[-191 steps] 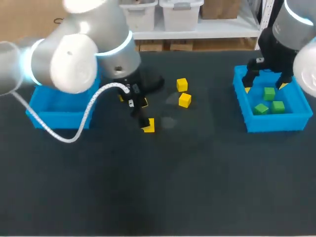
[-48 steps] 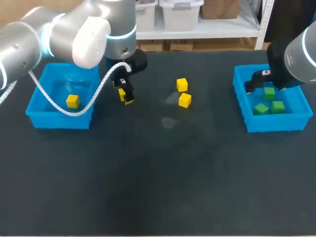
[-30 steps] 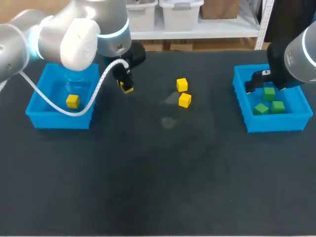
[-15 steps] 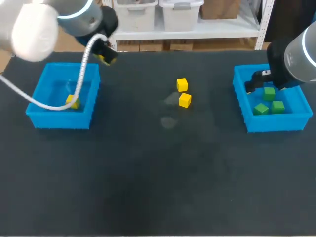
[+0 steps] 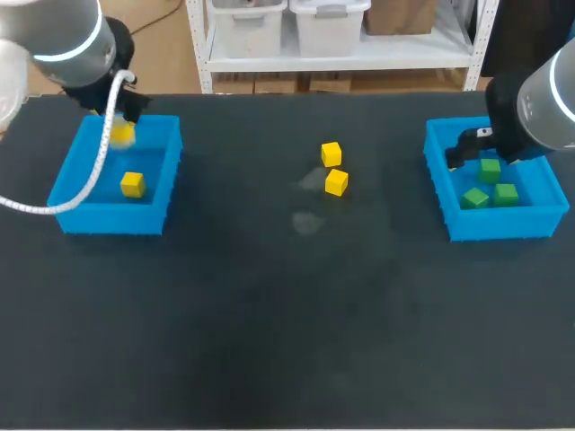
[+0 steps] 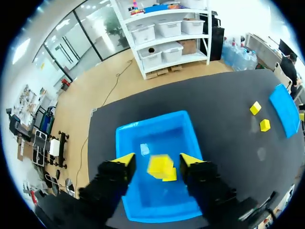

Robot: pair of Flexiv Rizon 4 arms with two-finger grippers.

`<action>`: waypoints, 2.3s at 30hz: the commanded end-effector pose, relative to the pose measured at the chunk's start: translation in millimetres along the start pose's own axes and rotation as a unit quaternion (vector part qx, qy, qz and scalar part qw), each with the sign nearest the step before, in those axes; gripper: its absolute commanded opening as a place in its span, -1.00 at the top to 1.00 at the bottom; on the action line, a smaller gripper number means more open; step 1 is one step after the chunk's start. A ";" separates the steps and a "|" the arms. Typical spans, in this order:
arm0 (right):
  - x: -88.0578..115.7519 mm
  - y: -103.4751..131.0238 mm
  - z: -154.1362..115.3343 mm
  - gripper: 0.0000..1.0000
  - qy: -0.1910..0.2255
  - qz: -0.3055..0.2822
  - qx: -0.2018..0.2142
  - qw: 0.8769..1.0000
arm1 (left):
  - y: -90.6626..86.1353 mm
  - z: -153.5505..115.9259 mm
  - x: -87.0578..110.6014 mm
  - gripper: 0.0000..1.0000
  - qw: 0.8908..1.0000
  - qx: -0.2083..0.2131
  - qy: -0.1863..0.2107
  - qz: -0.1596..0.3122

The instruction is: Put the green cubes in the right bin and the yellow cubes in the left bin.

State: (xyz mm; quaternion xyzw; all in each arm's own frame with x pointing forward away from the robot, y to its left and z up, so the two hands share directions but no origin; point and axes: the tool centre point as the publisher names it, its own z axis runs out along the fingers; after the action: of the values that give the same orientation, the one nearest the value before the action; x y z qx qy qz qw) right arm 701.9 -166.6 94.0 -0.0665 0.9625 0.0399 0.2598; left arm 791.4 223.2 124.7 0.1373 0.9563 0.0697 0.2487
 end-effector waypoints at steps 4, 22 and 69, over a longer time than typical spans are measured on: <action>2.5 -0.1 -0.4 -1.00 -0.005 0.001 0.002 1.000 | -25.7 -11.8 -13.1 -1.00 0.998 0.026 -0.028 0.049; 2.5 -0.1 -0.4 -1.00 -0.005 0.001 0.002 1.000 | -245.9 -35.5 -48.2 -1.00 0.908 0.216 0.002 0.360; 2.5 -0.1 -0.4 -1.00 -0.005 0.001 0.002 1.000 | -348.6 72.0 -19.4 -1.00 0.964 0.163 0.186 0.096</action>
State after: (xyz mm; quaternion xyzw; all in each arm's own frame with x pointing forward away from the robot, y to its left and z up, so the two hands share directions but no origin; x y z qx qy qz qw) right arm 701.9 -166.6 94.0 -0.0665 0.9625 0.0398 0.2599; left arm 755.9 -102.9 7.2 0.2521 0.9658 -0.0436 0.0431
